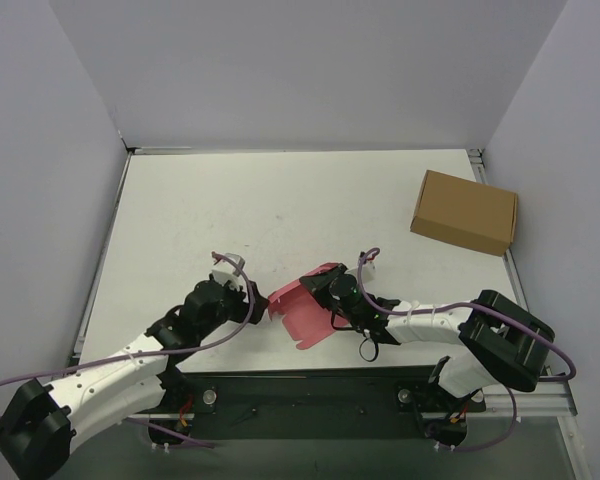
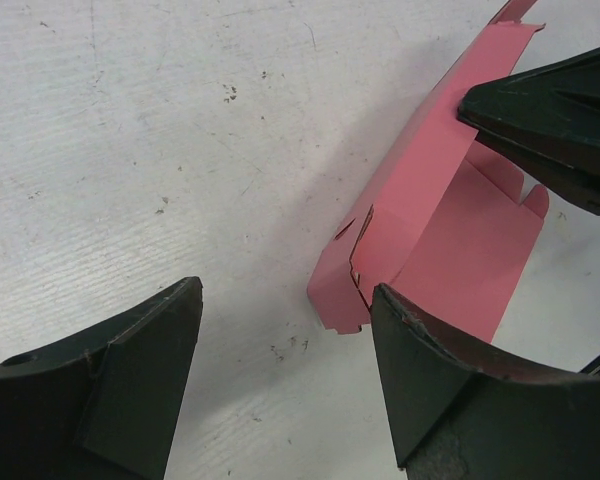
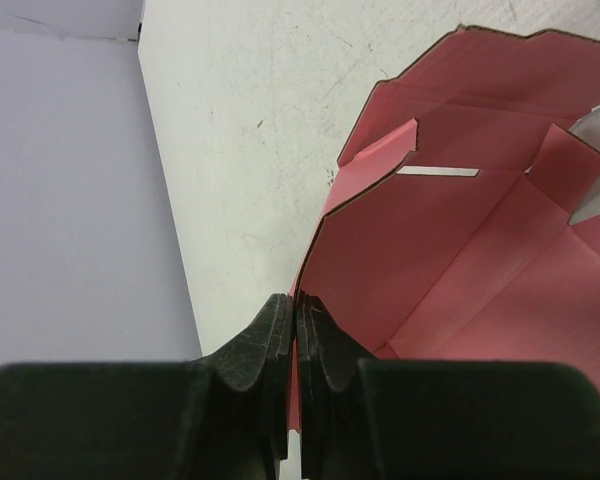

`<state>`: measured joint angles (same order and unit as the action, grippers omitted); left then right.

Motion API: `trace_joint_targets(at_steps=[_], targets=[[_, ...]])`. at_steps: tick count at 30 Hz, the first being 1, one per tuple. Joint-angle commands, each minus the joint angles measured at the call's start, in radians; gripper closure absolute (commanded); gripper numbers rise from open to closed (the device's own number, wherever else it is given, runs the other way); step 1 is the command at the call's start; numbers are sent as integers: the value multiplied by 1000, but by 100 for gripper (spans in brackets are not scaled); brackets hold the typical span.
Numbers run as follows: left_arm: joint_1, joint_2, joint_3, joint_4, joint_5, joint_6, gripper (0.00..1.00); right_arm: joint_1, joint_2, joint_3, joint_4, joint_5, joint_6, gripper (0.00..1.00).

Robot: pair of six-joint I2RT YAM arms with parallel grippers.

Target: Fold the paper box

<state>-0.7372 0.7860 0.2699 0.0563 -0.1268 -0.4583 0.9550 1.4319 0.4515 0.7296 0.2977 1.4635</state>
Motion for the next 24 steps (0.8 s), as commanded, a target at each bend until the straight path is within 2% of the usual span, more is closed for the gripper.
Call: trace_joint_targets(at_steps=[1,6,24], targets=[[4,50,63,68,36,47,23,-7,-13,-8,-1,18,-34,100],[4,50,74,85,20,50,23,-9,1,-5,8,3,-26,100],[-37,255,152,126,18,116,25,-9,32,3,33,-17,-26,100]])
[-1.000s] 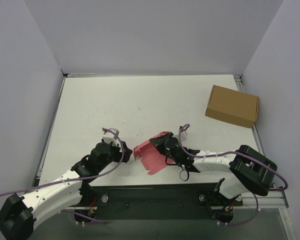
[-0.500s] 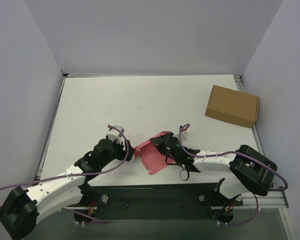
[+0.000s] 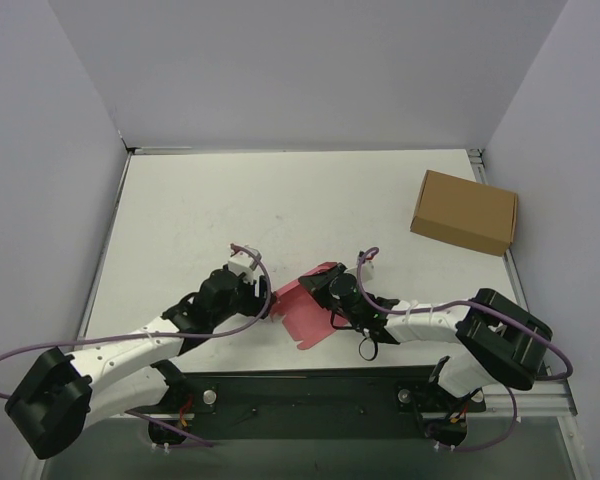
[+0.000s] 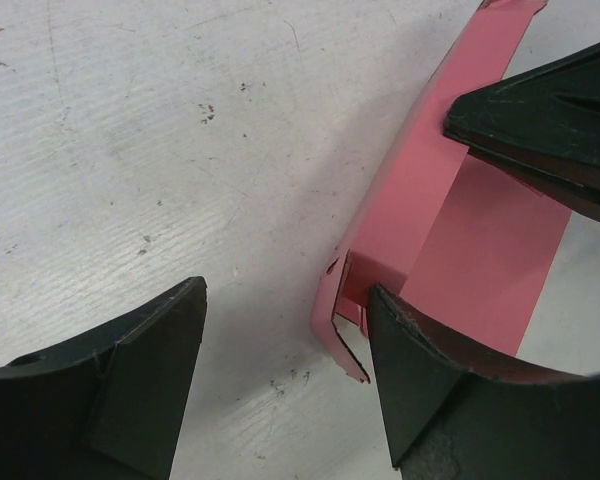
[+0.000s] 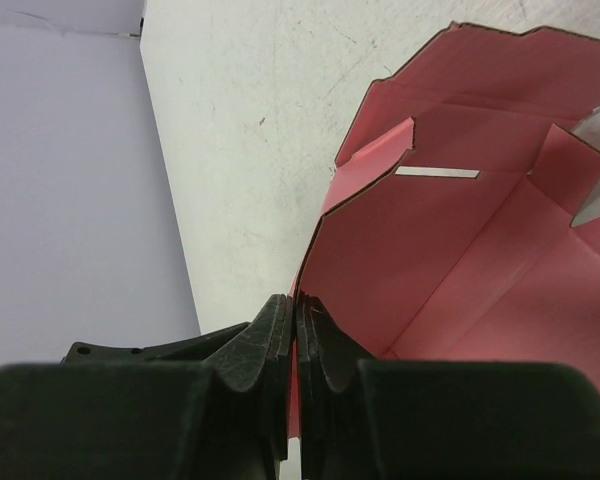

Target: Fold the paper box

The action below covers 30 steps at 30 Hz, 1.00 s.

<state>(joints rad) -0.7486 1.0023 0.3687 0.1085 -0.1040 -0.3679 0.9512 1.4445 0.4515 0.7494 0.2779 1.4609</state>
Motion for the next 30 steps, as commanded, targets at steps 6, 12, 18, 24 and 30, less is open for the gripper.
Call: trace_joint_targets(at_steps=[6,12,18,24,30], targets=[[-78,98,62,105,-57,35,26,-5,16,-4,15,4,-24,100],[-80,20,50,79,-76,46,25,-8,1,-16,7,18,-25,100],[-67,-169,-10,71,32,66,22,-11,-6,-20,7,18,-27,100],[21,-189,-11,-44,-135,-72,21,-12,-13,-27,7,15,-30,100],[46,-82,10,-78,-187,-118,21,-14,-12,-25,11,15,-31,100]])
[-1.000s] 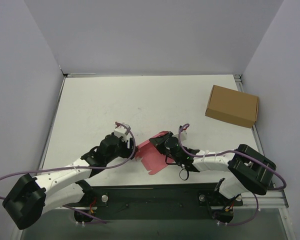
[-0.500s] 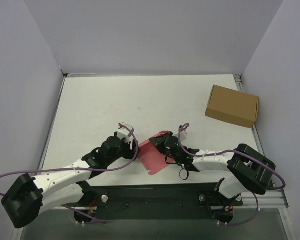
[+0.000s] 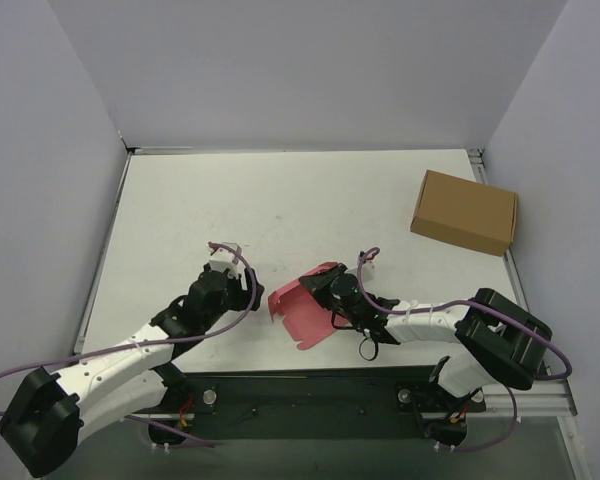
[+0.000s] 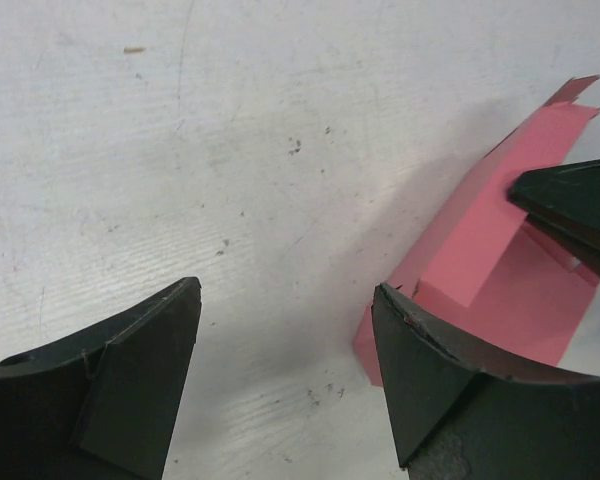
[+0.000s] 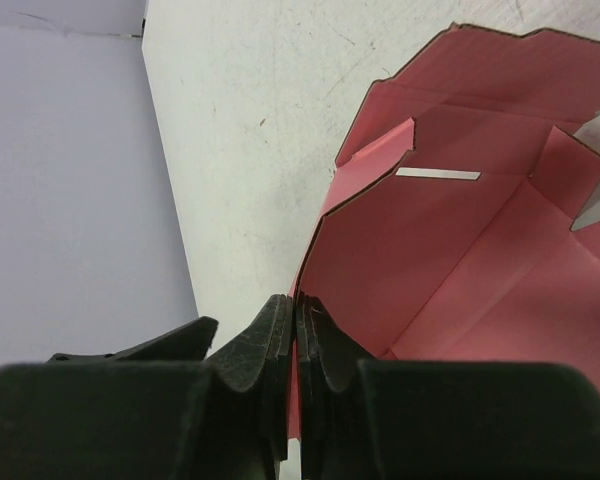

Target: Fold the paper box

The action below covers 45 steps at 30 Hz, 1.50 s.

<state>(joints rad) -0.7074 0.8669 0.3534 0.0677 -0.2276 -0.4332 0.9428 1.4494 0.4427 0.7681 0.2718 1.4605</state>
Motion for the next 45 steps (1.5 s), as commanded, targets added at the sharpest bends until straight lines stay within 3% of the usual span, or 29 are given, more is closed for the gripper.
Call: trace_joint_targets(at_steps=[1,8,17,26,45], targets=[[6,69,27,-28,-67,-53,21,-6,-15,-18,-6,20,-31,100],[-3,222,12,99,53,1,23,-4,-11,-18,-4,20,-31,100],[-72,210,-30,214,132,51,25,-6,-6,-12,-10,21,-31,100],[-136,251,-51,276,99,79,28,-6,0,-12,-10,18,-28,100],[-193,342,-183,713,59,85,34,2,-7,-62,4,50,-46,100]])
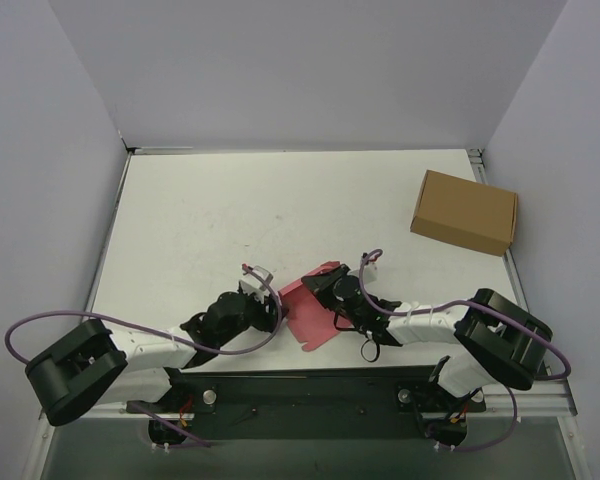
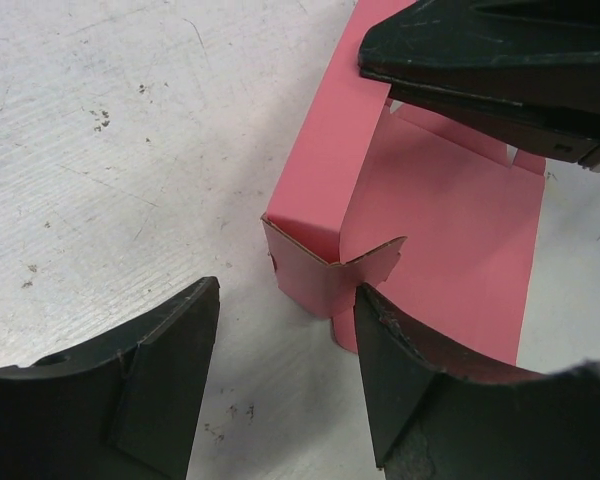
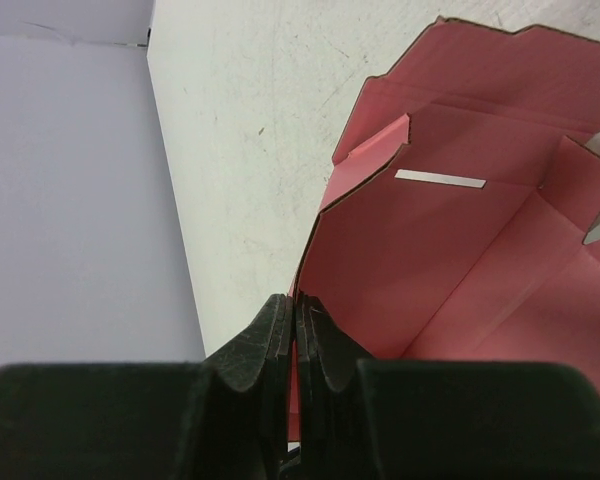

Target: Fold the paper box

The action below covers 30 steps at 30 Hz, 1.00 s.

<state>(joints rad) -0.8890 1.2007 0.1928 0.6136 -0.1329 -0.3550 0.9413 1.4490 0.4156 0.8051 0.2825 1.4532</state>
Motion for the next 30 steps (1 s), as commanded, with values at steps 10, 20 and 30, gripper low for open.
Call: trace_joint_targets(at_steps=[10,20,30], targets=[[-48,72,-52,297,-135,37,42,34,-30,-64,-84,67,-36,100],[-126,198,-58,475,-281,70,45,57,-70,-97,-150,109,-27,100],[-195,338,-76,747,-455,169,48,73,-59,-97,-149,115,-14,100]])
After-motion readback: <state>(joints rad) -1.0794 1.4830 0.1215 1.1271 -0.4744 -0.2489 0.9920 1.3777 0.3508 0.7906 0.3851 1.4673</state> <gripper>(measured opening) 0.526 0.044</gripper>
